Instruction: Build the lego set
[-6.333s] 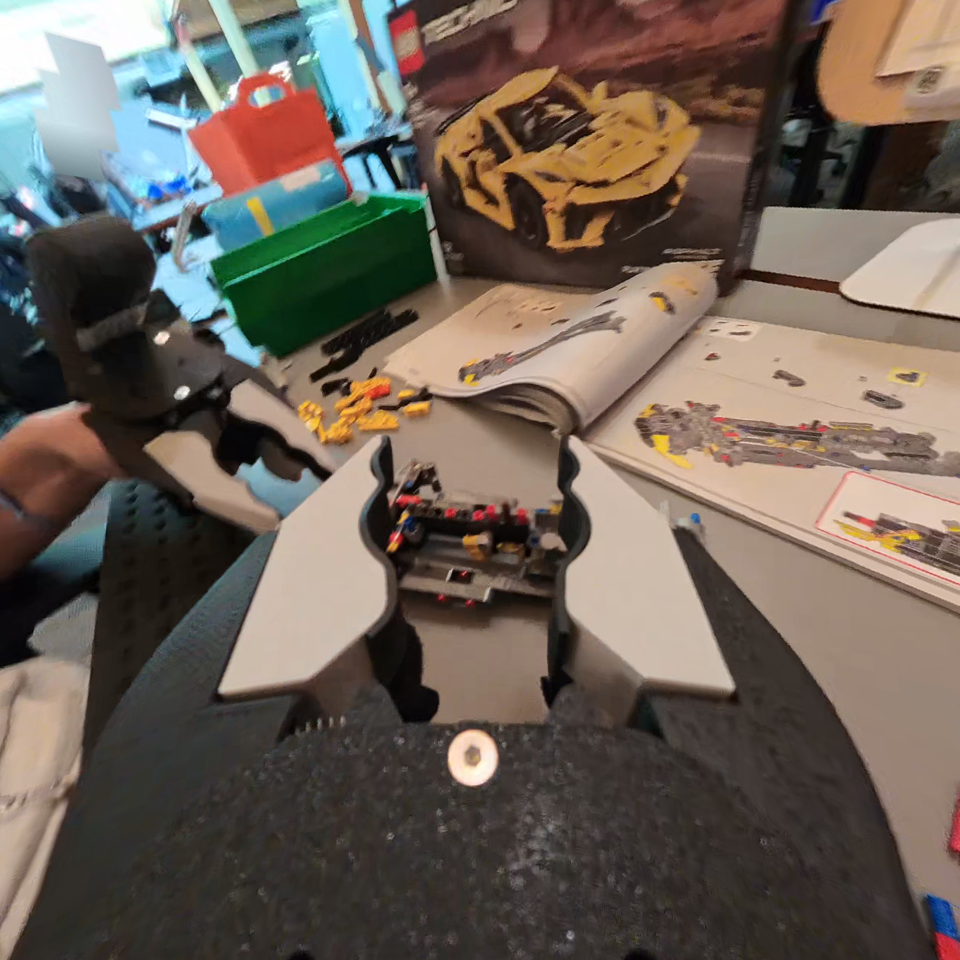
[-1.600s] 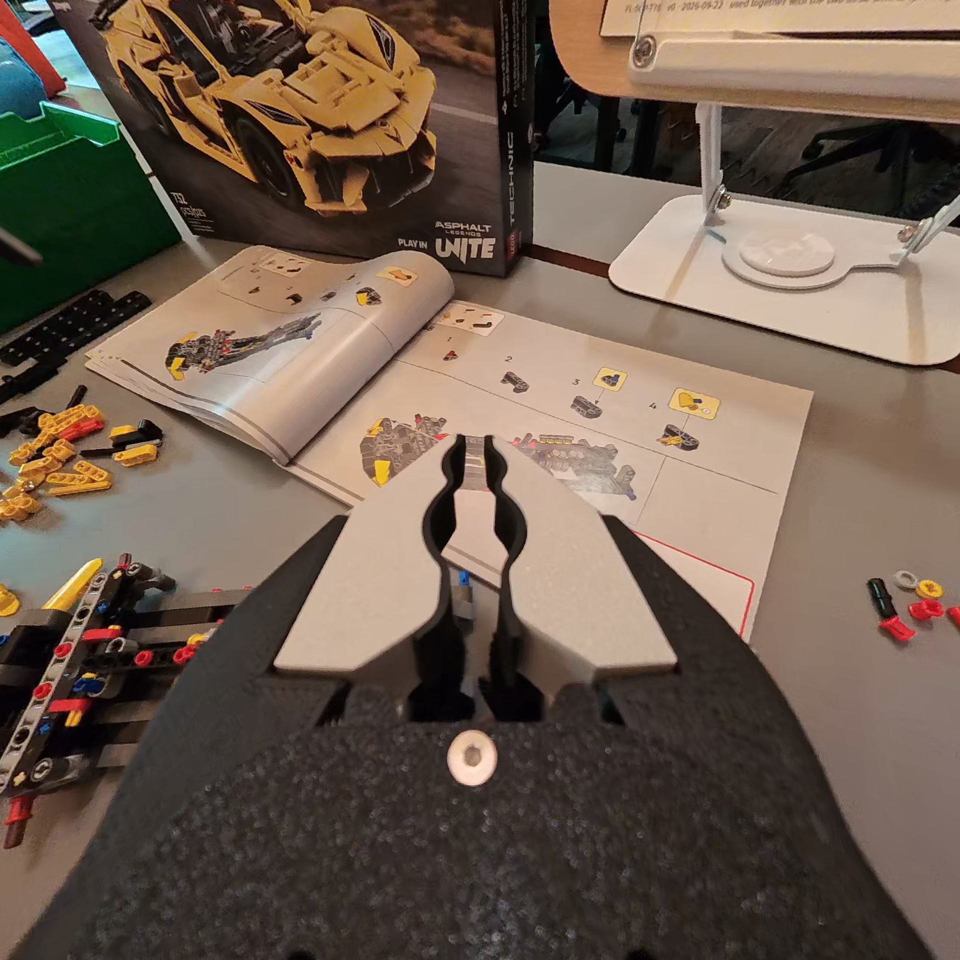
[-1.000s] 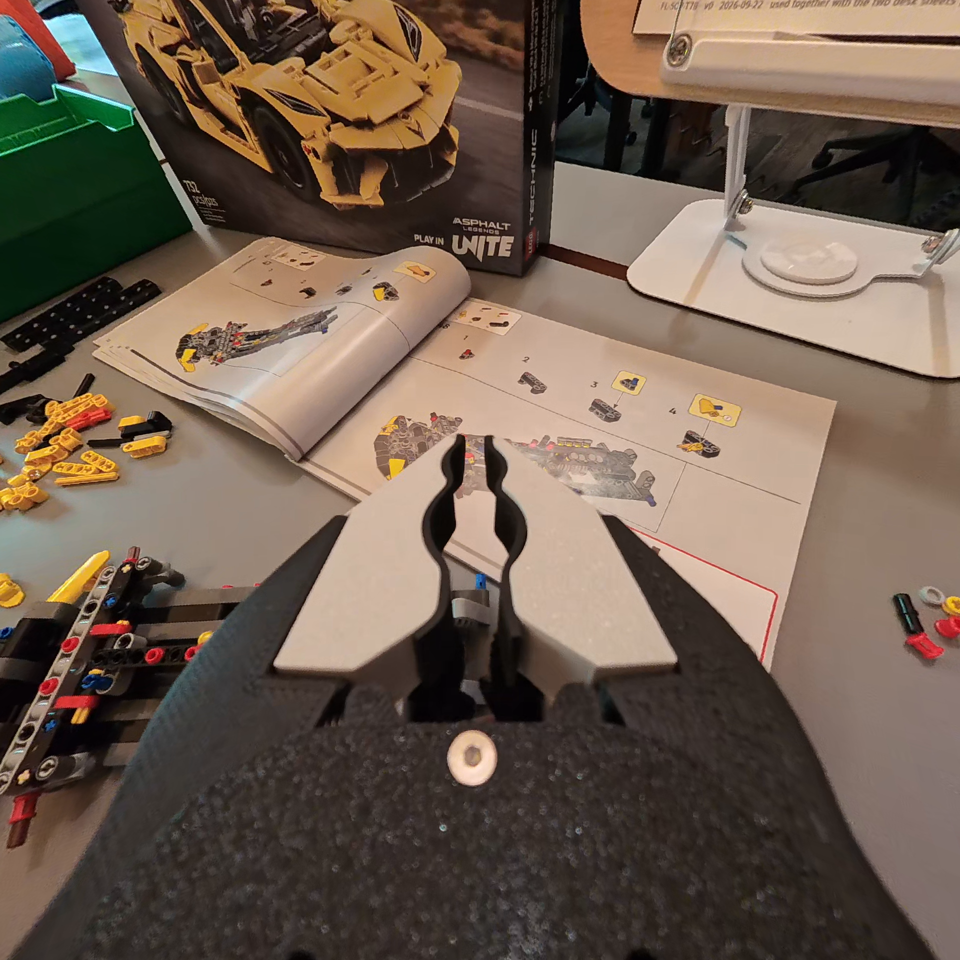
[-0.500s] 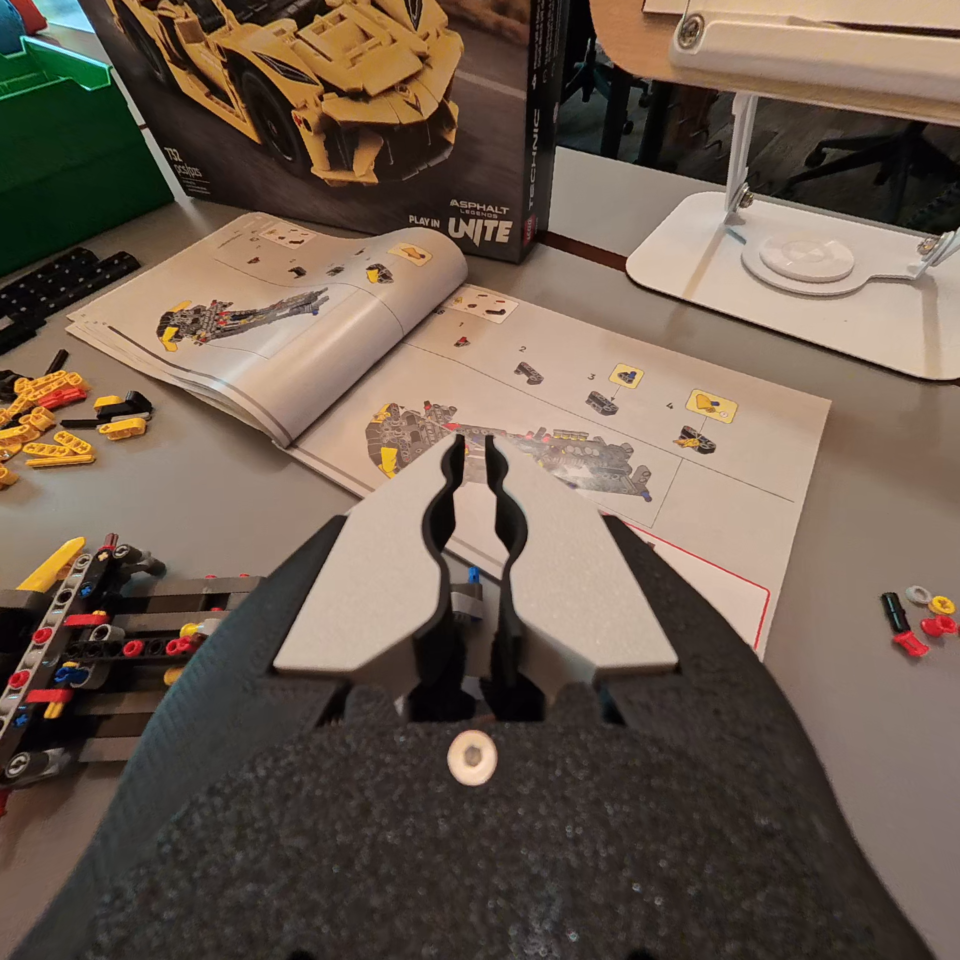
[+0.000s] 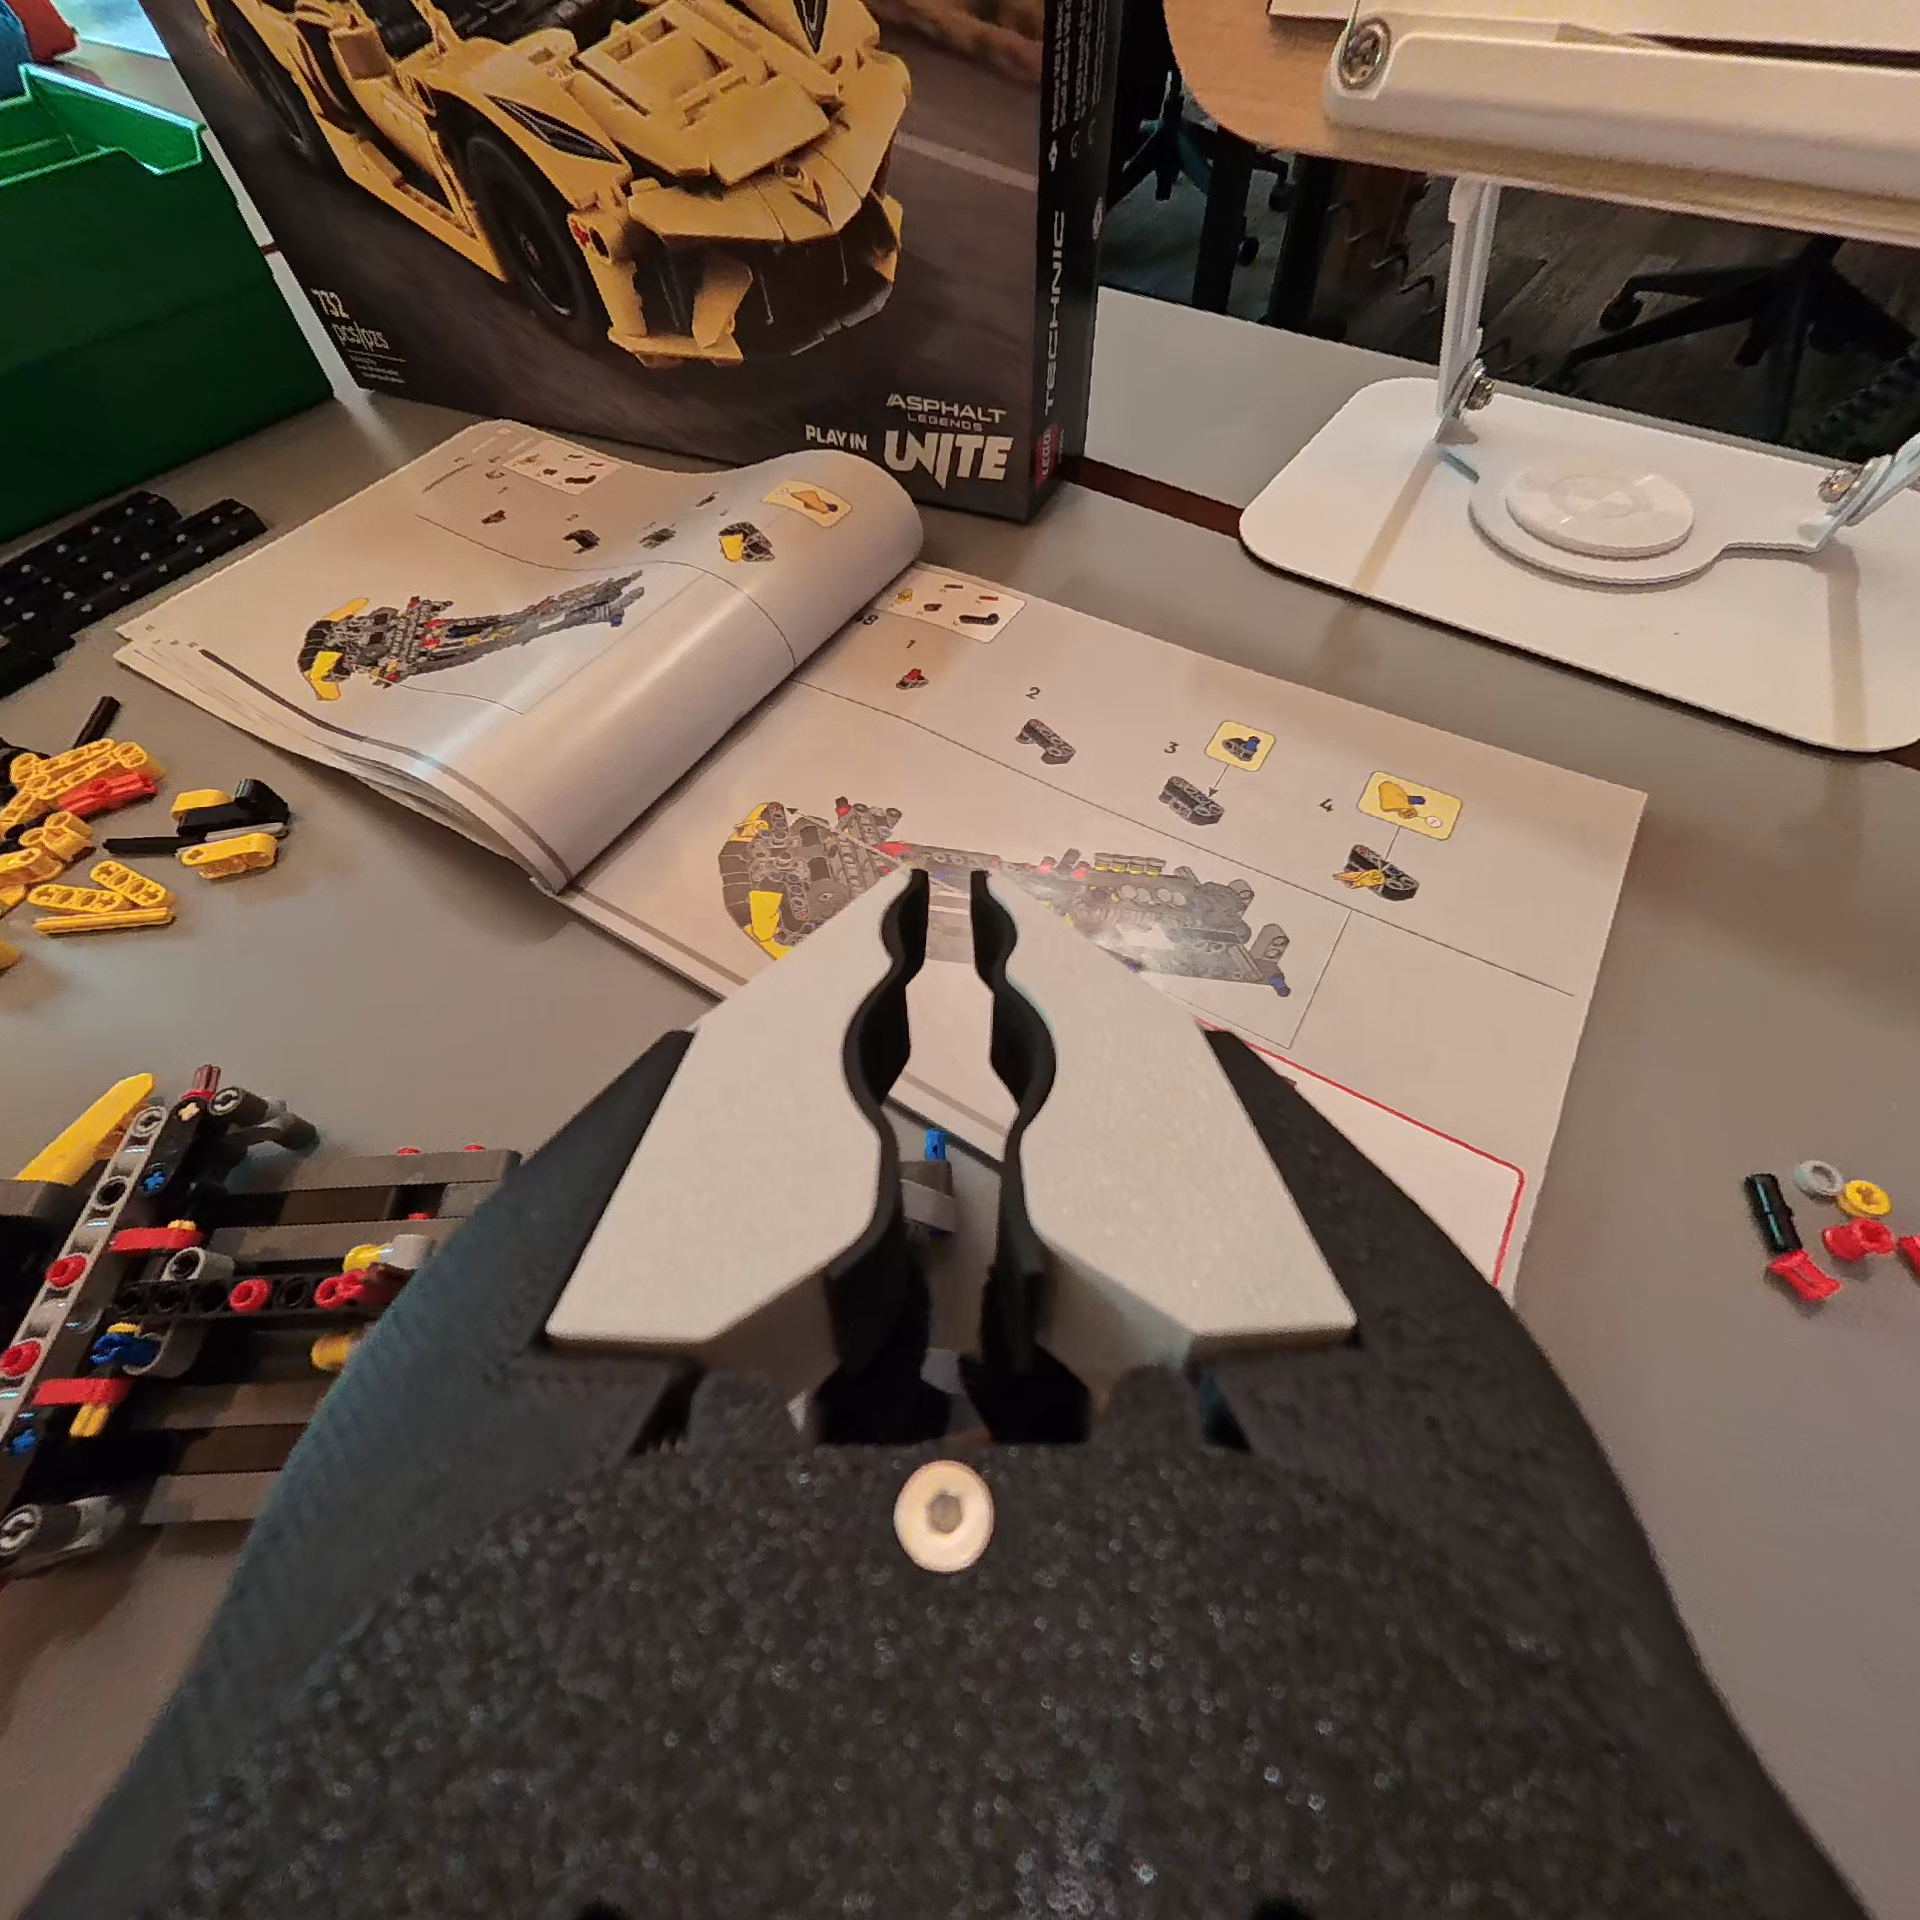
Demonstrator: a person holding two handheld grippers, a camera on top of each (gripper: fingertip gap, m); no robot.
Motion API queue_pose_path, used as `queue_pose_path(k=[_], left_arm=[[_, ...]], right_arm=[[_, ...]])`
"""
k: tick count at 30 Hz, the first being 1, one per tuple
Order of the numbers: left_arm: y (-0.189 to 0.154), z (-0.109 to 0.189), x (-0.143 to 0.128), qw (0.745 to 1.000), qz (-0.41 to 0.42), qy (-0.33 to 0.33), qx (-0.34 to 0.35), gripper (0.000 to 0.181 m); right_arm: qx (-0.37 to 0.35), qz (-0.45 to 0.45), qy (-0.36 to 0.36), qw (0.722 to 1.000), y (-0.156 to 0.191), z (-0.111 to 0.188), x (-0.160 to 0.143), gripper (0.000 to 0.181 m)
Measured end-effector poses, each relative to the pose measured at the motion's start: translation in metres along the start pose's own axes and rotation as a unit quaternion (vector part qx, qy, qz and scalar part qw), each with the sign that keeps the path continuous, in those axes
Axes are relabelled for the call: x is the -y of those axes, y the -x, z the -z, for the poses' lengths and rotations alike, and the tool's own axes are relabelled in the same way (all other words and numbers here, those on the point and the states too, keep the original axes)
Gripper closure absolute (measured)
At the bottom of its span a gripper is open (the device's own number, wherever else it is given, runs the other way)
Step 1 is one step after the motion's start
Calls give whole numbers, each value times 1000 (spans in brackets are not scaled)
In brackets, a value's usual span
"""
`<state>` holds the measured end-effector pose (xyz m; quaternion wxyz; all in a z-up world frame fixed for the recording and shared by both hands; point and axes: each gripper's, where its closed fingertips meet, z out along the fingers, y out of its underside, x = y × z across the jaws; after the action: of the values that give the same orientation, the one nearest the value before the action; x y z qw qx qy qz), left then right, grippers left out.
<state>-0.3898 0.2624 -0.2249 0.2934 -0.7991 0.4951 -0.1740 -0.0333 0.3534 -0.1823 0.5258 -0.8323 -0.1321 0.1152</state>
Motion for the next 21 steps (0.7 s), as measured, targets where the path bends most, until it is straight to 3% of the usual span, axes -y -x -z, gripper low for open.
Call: queue_pose_path(k=[11, 21], left_arm=[[-17, -38, 32, 999, -22, -14, -47, 161], [-15, -54, 29, 997, -56, 23, -49, 175]], right_arm=[[-5, 1, 6, 1000, -4, 1, -3, 174], [-3, 3, 12, 1000, -5, 0, -5, 174]])
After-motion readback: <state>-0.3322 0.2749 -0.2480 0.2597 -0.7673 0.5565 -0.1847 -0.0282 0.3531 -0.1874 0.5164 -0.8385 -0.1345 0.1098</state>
